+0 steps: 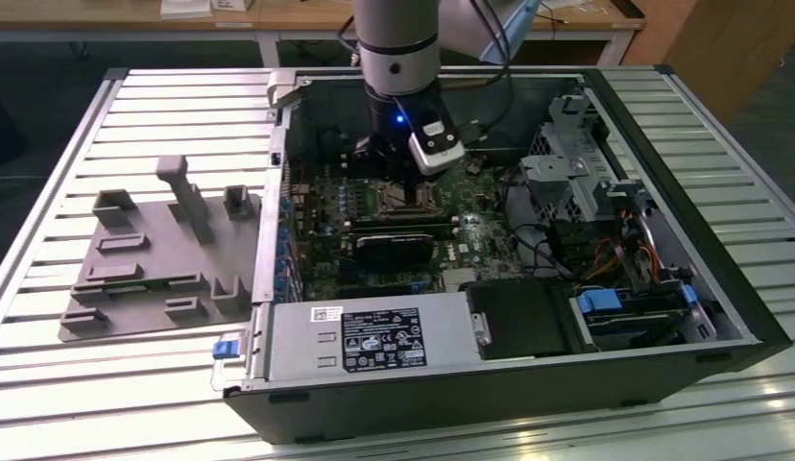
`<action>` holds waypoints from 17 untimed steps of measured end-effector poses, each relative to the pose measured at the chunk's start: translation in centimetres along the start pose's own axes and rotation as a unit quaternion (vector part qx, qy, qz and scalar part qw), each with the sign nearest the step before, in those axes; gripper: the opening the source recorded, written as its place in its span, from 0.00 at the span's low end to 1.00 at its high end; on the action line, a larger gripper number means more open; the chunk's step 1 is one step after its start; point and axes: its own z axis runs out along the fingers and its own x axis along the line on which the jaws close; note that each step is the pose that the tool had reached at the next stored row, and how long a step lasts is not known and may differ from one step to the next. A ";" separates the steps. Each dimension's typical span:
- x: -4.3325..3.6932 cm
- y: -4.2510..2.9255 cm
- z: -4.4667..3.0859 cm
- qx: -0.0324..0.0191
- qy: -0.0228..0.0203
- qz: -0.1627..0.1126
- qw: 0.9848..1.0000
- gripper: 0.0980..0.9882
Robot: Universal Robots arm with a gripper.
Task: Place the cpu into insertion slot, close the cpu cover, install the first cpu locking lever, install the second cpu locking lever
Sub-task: 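Install the second cpu locking lever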
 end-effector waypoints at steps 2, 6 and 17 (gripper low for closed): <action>0.22 -0.08 0.05 -0.001 0.000 -0.001 1.000 0.00; 0.59 -0.18 0.15 -0.002 0.000 -0.003 1.000 0.00; 1.02 -0.84 0.33 -0.010 0.002 -0.002 1.000 0.00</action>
